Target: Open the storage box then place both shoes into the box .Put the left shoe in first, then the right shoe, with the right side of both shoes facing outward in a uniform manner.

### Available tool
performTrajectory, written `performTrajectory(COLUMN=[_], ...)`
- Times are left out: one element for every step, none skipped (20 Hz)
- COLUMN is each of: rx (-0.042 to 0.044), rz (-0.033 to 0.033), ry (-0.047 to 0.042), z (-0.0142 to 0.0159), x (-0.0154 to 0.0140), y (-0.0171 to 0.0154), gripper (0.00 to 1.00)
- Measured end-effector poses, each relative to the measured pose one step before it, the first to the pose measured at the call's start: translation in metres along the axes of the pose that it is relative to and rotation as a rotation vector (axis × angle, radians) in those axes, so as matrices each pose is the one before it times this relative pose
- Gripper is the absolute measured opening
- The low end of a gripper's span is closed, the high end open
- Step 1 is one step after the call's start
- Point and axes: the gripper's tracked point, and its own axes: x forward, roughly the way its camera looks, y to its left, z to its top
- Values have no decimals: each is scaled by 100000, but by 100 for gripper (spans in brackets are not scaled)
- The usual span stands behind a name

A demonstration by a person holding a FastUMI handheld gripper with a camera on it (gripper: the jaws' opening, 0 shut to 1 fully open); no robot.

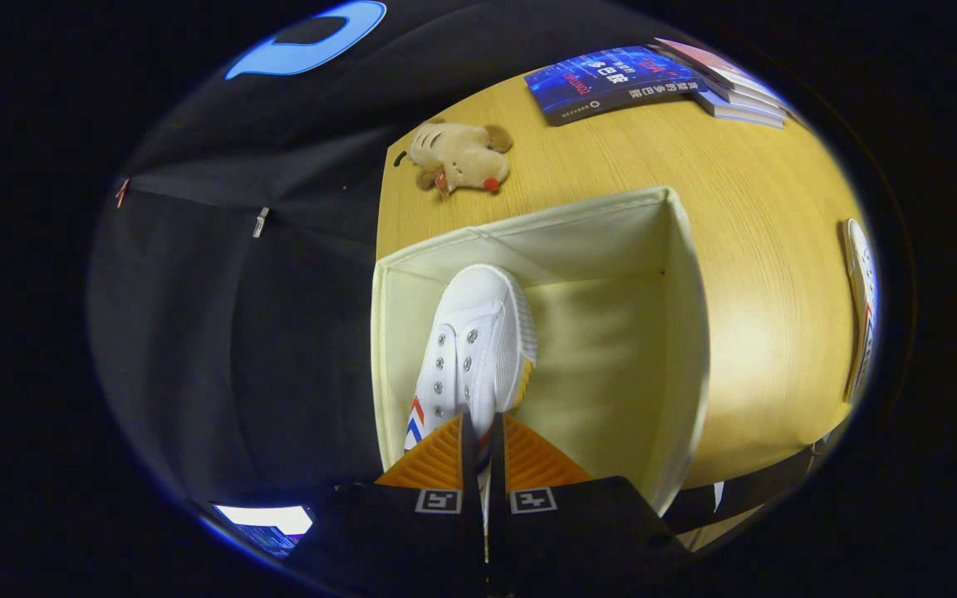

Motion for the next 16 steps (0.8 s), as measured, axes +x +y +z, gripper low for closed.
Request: performTrajectory(rx=[1387, 3061, 2729, 274, -1354, -591, -150, -346, -494, -552, -297, -127, -459, -908, -1457, -1755], rz=[4546, 2712, 473, 408, 1074, 1960, 2422, 2424, 1968, 1416, 1497, 1819, 1861, 1744, 1683, 1551], ry=[2533, 3825, 225, -370, 388, 96, -11, 92, 245, -243, -683, -308, -1409, -2015, -2546, -2428], z=[-527, -665, -92, 307, 177, -241, -29, -62, -53, 41, 173, 177, 424, 588, 881, 916], x=[623, -1, 110, -165, -173, -512, -425, -612, -632, -773, -843, -960, -1166, -1370, -1383, -1481], y=[489, 141, -139, -472, 58, 546, 573, 532, 424, 275, 183, 236, 285, 180, 98, -3], gripper=[10, 17, 34, 51, 67, 70, 77, 80, 87, 90, 91, 91, 91, 91, 91, 91])
